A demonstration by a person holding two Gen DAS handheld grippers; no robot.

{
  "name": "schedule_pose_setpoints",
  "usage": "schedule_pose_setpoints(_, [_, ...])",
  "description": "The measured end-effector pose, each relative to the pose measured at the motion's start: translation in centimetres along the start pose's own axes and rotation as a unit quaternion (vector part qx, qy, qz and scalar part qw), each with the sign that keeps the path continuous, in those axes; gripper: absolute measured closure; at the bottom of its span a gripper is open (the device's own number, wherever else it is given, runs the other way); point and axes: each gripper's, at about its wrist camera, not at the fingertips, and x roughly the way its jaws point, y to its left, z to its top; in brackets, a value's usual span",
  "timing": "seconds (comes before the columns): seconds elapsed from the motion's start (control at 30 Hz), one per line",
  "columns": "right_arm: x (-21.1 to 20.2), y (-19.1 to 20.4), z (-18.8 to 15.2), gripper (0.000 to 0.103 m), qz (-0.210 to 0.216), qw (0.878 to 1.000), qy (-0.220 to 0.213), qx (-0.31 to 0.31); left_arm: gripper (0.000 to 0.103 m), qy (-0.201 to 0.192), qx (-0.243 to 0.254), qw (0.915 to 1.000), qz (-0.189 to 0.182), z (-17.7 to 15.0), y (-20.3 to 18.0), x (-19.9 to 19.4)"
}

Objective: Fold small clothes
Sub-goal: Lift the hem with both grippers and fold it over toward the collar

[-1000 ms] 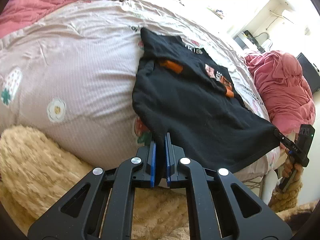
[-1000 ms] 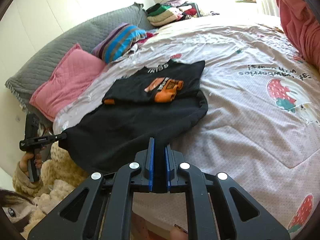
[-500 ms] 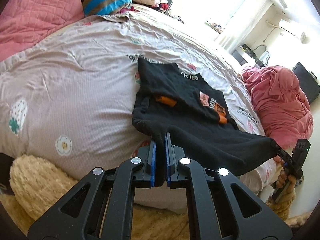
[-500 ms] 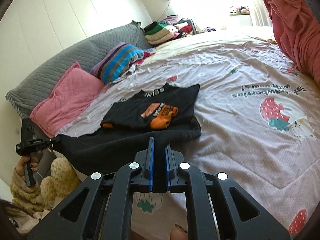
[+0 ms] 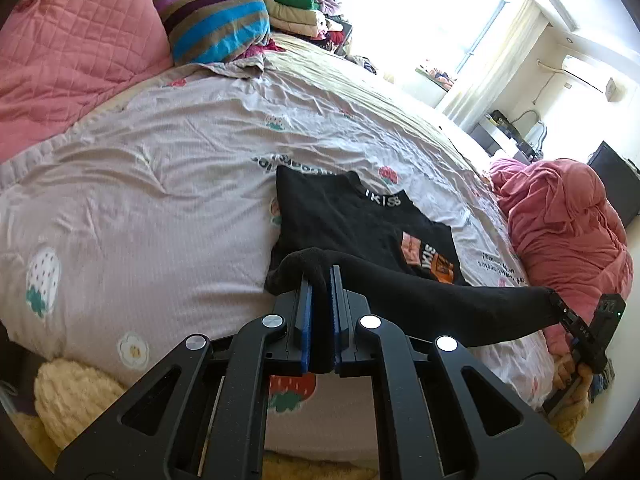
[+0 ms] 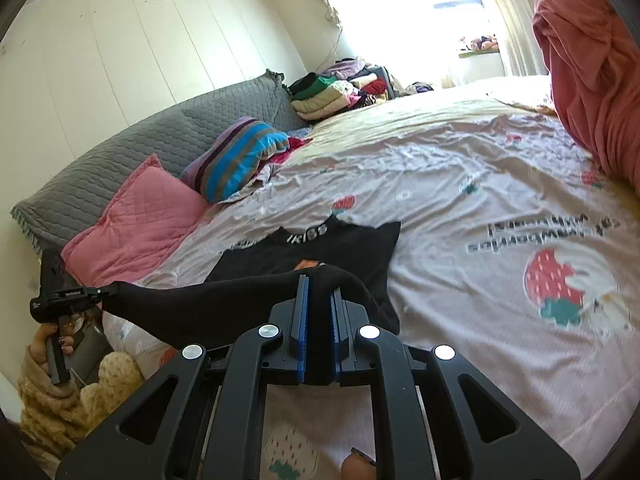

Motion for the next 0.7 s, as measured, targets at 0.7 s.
schedule_pose_setpoints(0.7, [8.2, -2.0, 6.2, 0.095, -0.044, 0.999, -0.01, -0.012, 0.101, -0.023, -0.012, 0.9991, 0.033, 6.6, -0.9, 5.2])
